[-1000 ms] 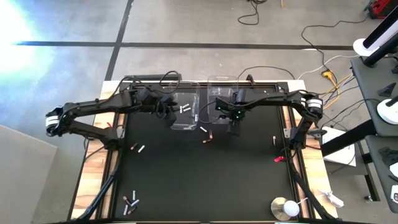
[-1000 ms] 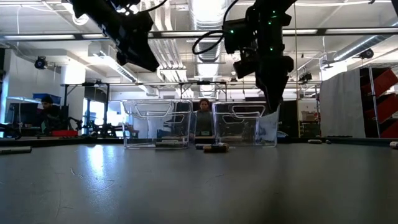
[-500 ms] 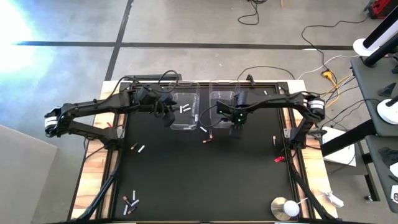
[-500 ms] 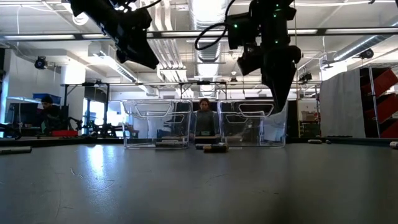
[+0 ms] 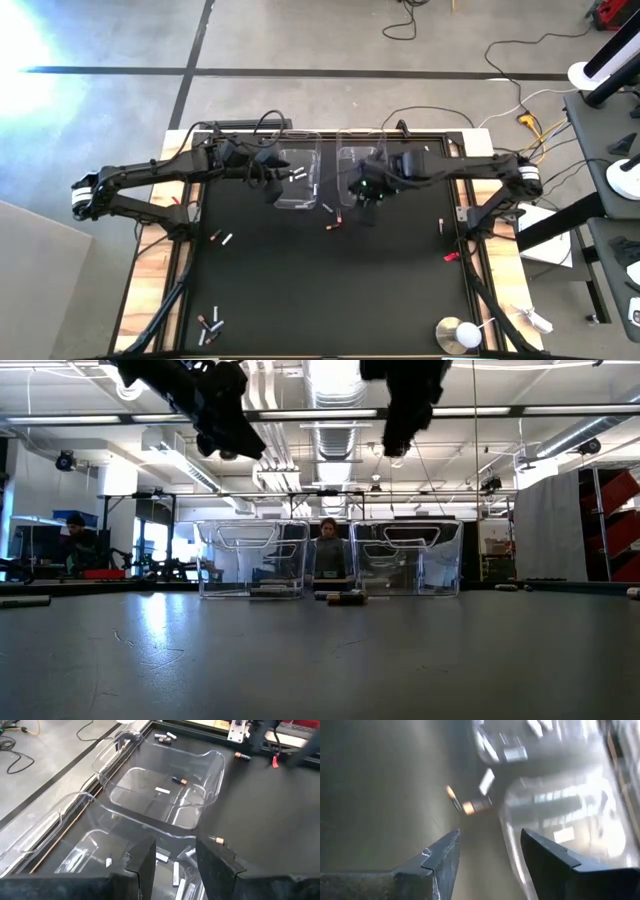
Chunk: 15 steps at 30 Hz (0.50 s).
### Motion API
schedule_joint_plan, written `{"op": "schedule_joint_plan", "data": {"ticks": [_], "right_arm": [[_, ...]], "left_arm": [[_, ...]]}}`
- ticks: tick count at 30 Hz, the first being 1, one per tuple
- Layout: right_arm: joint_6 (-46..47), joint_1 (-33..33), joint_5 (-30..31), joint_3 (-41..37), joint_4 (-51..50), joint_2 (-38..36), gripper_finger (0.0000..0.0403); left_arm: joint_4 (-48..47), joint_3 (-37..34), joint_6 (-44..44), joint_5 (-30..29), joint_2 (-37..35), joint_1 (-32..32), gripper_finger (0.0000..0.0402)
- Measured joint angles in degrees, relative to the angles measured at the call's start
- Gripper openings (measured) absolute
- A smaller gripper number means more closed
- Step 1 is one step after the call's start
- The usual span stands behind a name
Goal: Sort batteries
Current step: Put the black battery into the right transparent bin
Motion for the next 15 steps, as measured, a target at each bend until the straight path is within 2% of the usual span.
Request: {"op": "schedule_joint_plan", "data": {"ticks": [3, 6, 10, 15], "right_arm": [[-1.3, 4.5, 3.9, -0.7, 3.3, 0.5, 0.0201], [-2.7, 7.3, 4.4, -2.8, 6.3, 2.4, 0.0201], [-6.1, 8.2, 4.4, -4.7, 10.1, 6.9, 0.0201], [-10.7, 7.9, 4.4, -3.5, 11.7, 13.4, 0.0201]], "left_arm": [[0.5, 0.0, -0.3, 0.0, 0.0, -0.1, 0.0119], [0.7, 0.0, -0.7, 0.0, 0.0, -0.1, 0.0119], [1.0, 0.0, -1.0, 0.0, 0.0, -0.1, 0.0119], [1.0, 0.0, -1.1, 0.0, 0.0, -0.1, 0.0119]]}}
